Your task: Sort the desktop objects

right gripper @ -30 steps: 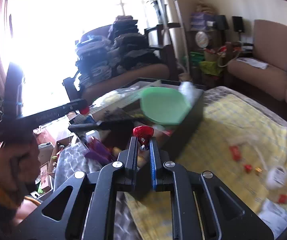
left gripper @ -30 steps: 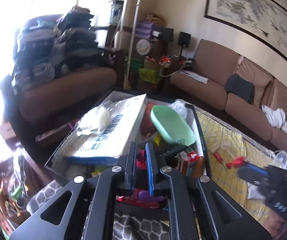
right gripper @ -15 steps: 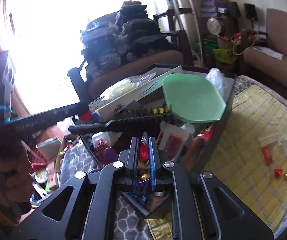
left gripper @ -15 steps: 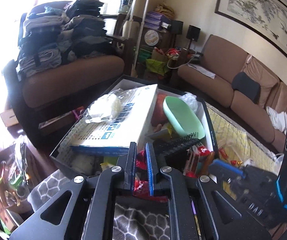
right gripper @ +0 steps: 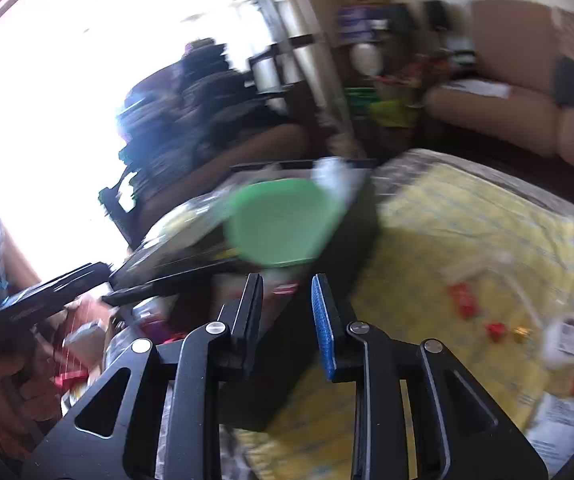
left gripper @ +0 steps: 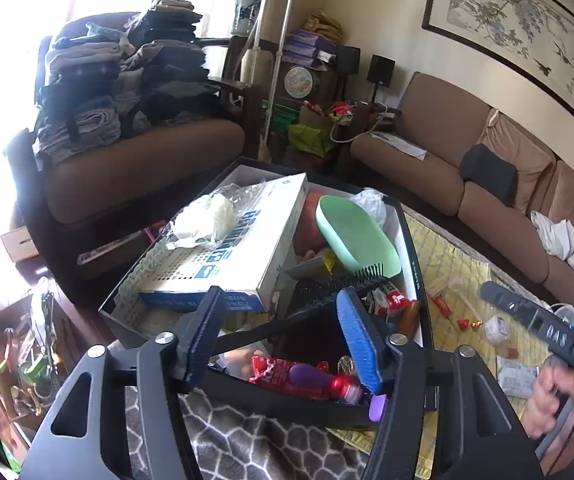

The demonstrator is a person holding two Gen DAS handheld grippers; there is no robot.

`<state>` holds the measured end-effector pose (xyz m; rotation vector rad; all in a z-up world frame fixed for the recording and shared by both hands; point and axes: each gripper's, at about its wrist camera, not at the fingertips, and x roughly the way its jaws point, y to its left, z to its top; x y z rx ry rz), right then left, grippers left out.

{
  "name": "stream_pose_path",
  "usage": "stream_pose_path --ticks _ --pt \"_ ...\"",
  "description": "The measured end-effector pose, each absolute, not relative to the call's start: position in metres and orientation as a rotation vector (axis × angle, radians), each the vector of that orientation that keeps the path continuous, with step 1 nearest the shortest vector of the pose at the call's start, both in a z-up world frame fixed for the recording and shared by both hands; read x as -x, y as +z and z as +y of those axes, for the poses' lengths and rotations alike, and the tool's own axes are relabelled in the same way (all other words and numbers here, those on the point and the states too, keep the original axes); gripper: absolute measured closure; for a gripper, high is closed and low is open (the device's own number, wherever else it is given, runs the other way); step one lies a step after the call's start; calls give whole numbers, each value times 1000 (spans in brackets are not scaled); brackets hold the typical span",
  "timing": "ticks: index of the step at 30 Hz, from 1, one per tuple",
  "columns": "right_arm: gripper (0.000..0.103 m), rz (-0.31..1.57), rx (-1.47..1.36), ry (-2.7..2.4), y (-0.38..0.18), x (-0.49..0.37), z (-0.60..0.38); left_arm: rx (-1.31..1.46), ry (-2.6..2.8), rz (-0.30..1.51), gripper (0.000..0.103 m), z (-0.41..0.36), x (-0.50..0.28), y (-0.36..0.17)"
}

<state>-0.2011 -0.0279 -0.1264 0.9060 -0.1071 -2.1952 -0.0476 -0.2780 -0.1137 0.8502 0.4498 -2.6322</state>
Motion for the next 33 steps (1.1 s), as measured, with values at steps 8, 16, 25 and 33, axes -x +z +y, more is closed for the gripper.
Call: stream_pose_path --ticks 8,16,25,33 --pt "78 -231 -1240 -2390 -194 277 76 -818 -2639 473 17 -272 46 -111" --pt "78 3 -1287 -2518 -240 292 67 -825 -2694 330 17 -249 51 -106" --pt "102 -101 -1243 -2486 -242 290 78 -789 -2738 295 17 -239 48 -94" --pt "102 -266 -1074 -2519 -183 273 121 -990 -2992 265 16 -163 93 -92"
